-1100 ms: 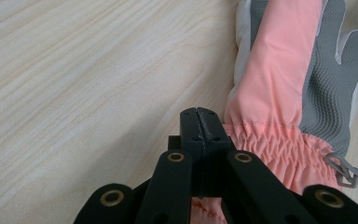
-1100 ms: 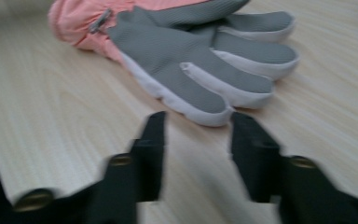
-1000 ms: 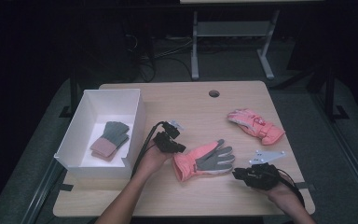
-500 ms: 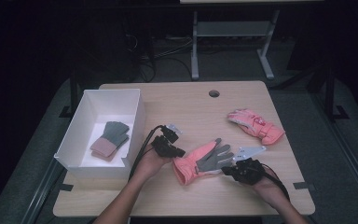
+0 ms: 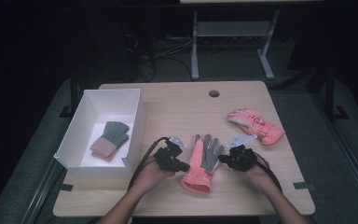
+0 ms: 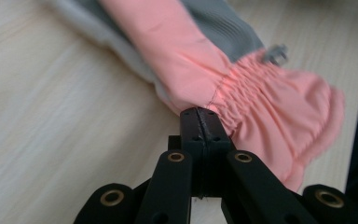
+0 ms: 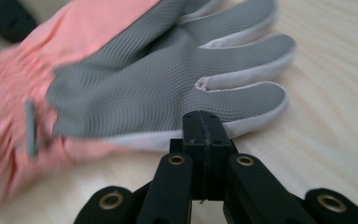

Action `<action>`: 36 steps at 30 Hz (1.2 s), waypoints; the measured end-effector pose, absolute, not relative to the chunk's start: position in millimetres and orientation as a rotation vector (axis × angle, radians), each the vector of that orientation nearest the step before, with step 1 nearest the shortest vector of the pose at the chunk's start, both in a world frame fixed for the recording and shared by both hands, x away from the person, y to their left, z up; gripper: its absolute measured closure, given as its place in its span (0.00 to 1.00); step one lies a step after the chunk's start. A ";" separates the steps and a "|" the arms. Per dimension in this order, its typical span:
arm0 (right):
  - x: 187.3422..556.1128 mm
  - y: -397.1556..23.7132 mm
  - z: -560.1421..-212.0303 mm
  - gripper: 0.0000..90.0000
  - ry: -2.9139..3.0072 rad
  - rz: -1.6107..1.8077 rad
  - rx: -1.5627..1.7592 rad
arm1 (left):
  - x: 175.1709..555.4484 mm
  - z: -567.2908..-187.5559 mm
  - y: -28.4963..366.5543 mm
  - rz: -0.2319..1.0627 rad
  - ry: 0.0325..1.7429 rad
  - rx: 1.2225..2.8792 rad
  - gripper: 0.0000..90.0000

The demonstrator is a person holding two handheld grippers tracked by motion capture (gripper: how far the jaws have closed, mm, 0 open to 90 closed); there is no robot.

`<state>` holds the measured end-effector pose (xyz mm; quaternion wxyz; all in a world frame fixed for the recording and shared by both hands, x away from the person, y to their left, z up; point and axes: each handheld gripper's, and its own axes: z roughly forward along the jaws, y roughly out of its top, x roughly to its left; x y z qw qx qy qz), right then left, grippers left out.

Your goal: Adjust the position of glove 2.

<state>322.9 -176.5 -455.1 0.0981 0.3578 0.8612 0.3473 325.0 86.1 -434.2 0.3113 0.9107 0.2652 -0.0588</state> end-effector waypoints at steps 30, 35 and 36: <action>346.2 -171.9 -446.4 0.88 2.551 1.084 1.070 | 297.2 -434.7 94.8 -0.104 0.603 2.377 0.83; 344.2 -184.9 -442.2 0.71 2.571 1.127 1.068 | 288.5 -434.8 118.8 -0.048 0.639 2.334 0.55; 343.0 -187.8 -441.4 0.68 2.564 1.128 1.072 | 286.8 -435.6 121.6 -0.035 0.640 2.334 0.55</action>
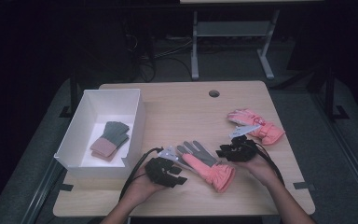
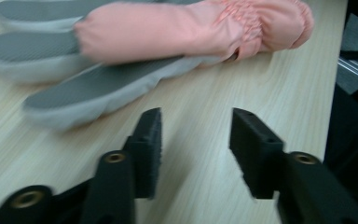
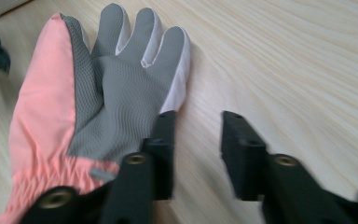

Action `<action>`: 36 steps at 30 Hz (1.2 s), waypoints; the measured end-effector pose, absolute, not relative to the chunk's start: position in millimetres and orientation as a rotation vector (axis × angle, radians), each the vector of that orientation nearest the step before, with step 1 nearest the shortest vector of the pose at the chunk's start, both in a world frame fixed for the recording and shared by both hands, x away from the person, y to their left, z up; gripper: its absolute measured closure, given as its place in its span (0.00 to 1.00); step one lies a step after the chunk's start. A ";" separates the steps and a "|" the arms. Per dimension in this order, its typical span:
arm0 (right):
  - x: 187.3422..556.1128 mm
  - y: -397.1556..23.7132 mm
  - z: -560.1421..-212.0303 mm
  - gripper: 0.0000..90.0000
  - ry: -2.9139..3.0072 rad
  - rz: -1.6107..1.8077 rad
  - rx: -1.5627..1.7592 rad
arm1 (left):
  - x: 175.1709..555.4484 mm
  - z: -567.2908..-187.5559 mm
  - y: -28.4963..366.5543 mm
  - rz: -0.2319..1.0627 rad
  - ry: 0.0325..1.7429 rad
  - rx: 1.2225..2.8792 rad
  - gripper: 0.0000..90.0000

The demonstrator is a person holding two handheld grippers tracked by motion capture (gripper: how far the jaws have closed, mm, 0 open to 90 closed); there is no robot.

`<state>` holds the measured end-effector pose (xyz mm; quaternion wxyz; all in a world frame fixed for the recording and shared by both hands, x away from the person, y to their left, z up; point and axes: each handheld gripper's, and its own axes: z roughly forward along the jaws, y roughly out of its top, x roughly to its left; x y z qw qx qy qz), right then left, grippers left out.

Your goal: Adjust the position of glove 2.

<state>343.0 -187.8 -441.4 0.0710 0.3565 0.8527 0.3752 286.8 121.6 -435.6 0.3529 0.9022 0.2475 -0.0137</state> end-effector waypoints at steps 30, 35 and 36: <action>410.9 -267.1 -397.4 0.63 2.518 0.901 1.108 | 284.6 -445.7 136.5 0.050 0.712 2.340 0.19; 427.5 -282.8 -391.0 0.63 2.503 0.849 1.144 | 284.7 -445.8 135.6 0.049 0.706 2.348 0.19; 430.1 -286.0 -390.3 0.63 2.504 0.840 1.155 | 284.6 -446.3 135.6 0.046 0.700 2.354 0.19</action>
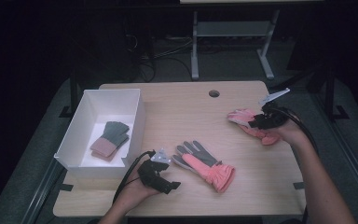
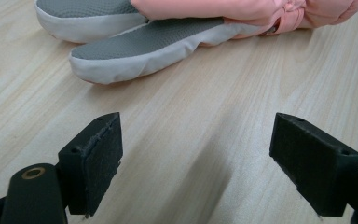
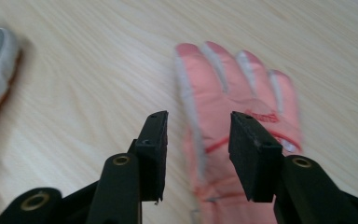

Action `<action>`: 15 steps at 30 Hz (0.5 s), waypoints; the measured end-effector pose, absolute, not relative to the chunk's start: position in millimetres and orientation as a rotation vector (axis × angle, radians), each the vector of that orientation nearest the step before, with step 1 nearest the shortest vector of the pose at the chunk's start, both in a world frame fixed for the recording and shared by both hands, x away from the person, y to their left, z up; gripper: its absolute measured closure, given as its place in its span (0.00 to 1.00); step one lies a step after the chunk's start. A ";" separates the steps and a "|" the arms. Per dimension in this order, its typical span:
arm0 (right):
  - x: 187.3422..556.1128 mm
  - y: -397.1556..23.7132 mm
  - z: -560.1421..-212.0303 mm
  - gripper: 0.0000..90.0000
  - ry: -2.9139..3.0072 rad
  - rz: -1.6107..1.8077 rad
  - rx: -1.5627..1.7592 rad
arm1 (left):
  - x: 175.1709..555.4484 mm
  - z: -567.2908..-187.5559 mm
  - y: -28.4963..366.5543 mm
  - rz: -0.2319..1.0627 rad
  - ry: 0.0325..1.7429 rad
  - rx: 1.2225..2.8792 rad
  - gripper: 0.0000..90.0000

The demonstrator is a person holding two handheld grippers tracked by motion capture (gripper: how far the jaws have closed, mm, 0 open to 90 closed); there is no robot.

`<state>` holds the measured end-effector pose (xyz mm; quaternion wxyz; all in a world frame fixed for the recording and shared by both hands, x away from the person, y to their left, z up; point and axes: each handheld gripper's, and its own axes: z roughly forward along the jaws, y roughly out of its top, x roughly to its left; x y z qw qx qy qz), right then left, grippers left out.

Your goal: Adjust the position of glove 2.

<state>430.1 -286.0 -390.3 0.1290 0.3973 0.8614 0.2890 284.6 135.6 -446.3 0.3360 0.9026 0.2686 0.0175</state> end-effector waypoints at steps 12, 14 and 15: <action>455.6 -310.2 -417.0 0.60 2.562 0.702 1.233 | 284.4 -448.6 133.3 0.032 0.698 2.366 0.19; 457.7 -310.1 -421.6 0.60 2.583 0.679 1.227 | 284.1 -449.3 132.4 0.026 0.691 2.373 0.19; 457.7 -310.1 -421.6 0.60 2.583 0.679 1.227 | 284.1 -449.3 132.4 0.026 0.691 2.373 0.19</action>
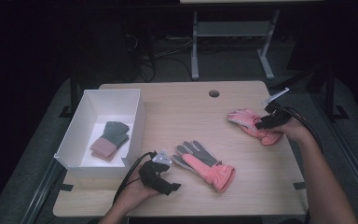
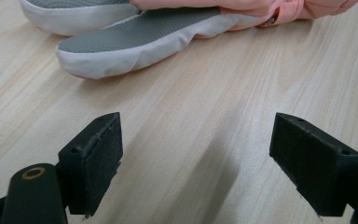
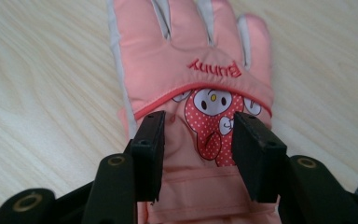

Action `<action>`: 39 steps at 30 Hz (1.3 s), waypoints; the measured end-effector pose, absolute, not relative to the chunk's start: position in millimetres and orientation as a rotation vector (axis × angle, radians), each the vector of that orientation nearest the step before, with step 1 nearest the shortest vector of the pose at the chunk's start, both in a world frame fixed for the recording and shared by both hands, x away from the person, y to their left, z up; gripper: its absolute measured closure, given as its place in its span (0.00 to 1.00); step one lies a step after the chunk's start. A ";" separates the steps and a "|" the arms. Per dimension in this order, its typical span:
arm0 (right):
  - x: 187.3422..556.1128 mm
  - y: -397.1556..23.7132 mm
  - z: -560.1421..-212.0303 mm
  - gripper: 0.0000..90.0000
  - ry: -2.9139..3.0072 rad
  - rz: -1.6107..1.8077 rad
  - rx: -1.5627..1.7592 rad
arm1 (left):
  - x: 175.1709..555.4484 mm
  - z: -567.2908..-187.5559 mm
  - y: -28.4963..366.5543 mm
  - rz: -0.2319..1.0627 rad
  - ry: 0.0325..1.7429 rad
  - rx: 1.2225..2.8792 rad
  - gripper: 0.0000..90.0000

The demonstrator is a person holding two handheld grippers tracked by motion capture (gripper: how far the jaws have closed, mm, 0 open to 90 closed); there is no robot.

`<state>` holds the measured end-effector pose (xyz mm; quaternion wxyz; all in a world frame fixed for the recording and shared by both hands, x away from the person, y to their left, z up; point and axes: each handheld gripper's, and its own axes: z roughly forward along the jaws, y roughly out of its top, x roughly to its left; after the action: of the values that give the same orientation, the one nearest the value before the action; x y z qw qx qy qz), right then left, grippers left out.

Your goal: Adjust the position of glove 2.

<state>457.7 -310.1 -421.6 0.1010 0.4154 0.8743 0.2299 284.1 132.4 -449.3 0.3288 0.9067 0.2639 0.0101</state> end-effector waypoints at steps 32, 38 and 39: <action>429.5 -296.0 -413.7 0.98 2.432 0.856 1.270 | 286.4 -451.6 134.3 0.017 0.702 2.376 0.20; 411.8 -292.2 -401.1 0.98 2.413 0.962 1.275 | 286.6 -451.7 134.3 0.013 0.706 2.368 0.20; 408.4 -291.4 -398.9 0.98 2.403 0.979 1.276 | 286.4 -451.9 133.9 0.013 0.714 2.357 0.20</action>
<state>408.4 -291.4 -398.9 0.1247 0.4378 0.8245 0.3360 286.4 133.9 -451.9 0.3329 0.9025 0.2732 0.0050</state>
